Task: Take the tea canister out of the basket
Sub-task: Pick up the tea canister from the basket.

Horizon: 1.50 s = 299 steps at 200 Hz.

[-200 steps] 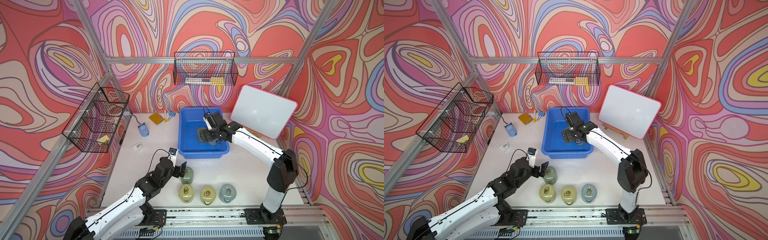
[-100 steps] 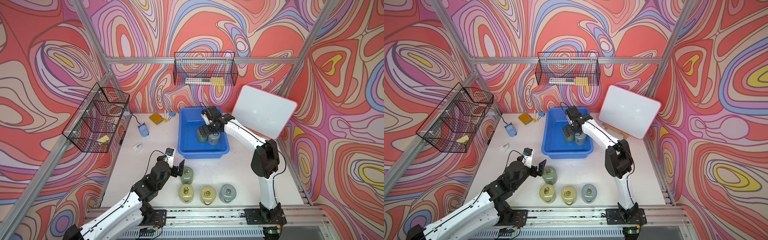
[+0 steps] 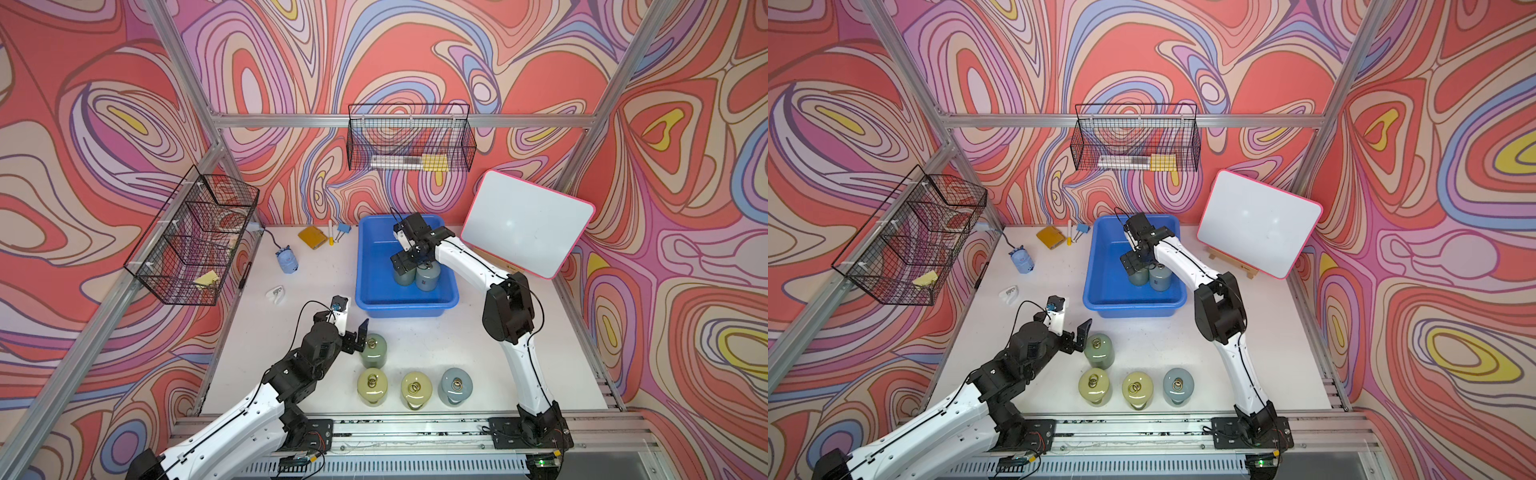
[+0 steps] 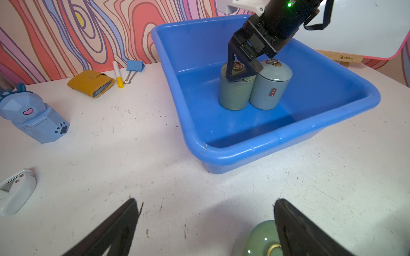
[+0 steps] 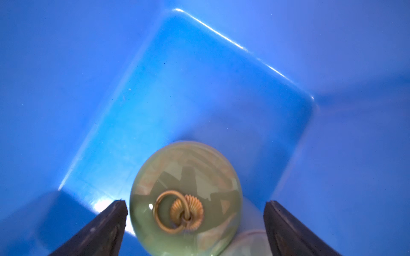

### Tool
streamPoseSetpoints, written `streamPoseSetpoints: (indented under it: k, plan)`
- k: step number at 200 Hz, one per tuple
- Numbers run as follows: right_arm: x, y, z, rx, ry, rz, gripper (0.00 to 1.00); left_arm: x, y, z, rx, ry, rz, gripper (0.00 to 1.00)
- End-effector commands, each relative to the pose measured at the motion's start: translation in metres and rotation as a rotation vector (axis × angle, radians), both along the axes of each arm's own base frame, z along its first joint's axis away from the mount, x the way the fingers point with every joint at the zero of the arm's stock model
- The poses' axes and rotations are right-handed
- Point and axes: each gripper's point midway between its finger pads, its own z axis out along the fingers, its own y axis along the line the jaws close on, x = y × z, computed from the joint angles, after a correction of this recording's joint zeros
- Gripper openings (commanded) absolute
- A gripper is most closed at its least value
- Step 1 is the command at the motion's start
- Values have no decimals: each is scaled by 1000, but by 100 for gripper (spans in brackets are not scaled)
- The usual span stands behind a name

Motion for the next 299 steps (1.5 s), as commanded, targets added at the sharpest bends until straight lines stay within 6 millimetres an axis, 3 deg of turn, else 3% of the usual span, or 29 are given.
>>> streamPoseSetpoints:
  k: [1, 57, 123, 246, 299]
  plan:
    - [9, 0, -3, -7, -14, 8, 98, 2, 3, 0, 11, -15, 12, 99]
    - [10, 13, -16, 31, 16, 48, 97, 3, 3, 0, 15, -16, 17, 99]
    - [-5, 33, -23, 119, 99, 118, 94, 3, 4, 0, 18, -14, 19, 99]
    - [1, 18, -44, 27, 111, 63, 90, 3, 5, 1, 20, -15, 24, 99]
    - [2, 18, -40, 32, 105, 63, 79, 3, 6, 0, 22, -15, 27, 99]
